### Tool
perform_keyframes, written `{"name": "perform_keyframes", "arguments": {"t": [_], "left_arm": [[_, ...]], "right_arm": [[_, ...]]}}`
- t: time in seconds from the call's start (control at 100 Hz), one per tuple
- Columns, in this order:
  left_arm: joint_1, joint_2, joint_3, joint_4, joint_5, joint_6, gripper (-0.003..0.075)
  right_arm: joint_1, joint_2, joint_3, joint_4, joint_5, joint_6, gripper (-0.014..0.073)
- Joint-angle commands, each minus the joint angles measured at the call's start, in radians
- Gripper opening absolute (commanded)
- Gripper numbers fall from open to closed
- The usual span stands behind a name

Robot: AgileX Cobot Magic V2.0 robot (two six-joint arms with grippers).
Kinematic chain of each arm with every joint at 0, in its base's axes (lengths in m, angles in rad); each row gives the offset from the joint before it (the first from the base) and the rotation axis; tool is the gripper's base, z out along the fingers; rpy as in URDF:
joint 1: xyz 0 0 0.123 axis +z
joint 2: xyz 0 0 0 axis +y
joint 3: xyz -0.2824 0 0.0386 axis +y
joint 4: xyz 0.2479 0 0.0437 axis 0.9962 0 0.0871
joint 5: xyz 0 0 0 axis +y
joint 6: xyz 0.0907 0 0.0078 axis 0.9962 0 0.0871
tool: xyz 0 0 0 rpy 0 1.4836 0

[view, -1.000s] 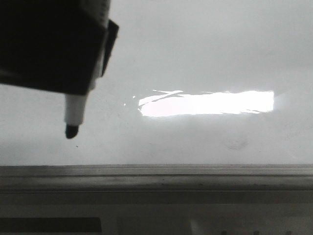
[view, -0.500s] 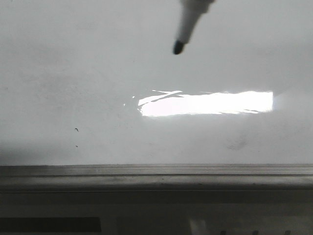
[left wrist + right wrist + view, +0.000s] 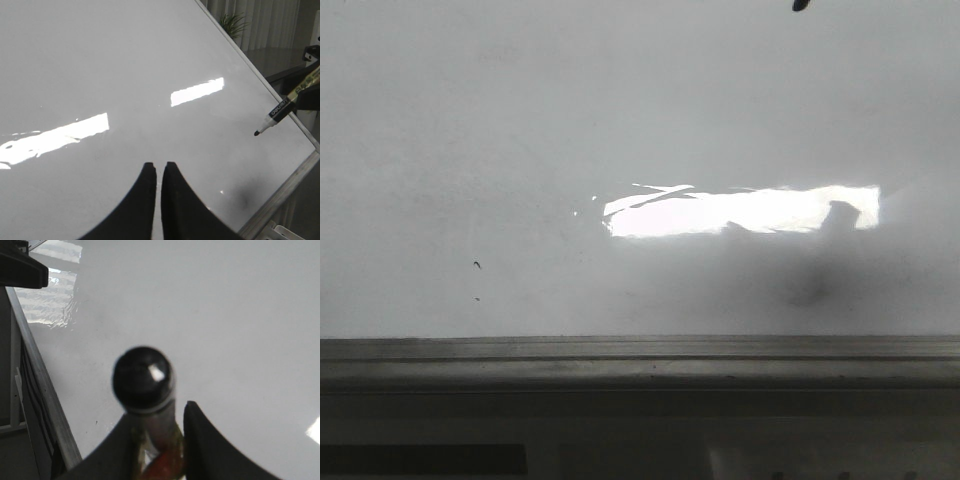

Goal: Write number 7 on whiteboard

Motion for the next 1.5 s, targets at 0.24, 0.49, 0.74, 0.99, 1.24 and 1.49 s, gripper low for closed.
{"name": "perform_keyframes", "arguments": {"t": [0.24, 0.49, 0.74, 0.99, 1.24, 1.49], "left_arm": [[-0.005, 0.005, -0.004, -0.020, -0.011, -0.011, -0.0020], [-0.005, 0.005, -0.004, -0.020, -0.011, -0.011, -0.0020], [-0.005, 0.005, -0.004, -0.020, -0.011, -0.011, -0.0020], [-0.005, 0.005, -0.004, -0.020, -0.011, -0.011, -0.0020], [-0.005, 0.005, -0.004, -0.020, -0.011, -0.011, -0.0020], [-0.005, 0.005, -0.004, -0.020, -0.011, -0.011, -0.0020]], "right_arm": [[0.001, 0.005, -0.039, -0.001, -0.016, -0.008, -0.0043], [0.001, 0.005, -0.039, 0.001, -0.012, -0.008, -0.0043], [0.001, -0.006, -0.039, 0.001, 0.111, -0.008, -0.0043], [0.001, -0.035, -0.035, -0.363, 0.025, 0.238, -0.0043], [0.001, -0.035, -0.033, -1.443, -0.286, 1.425, -0.0043], [0.001, 0.059, -0.028, -1.639, -0.429, 1.582, -0.0043]]}}
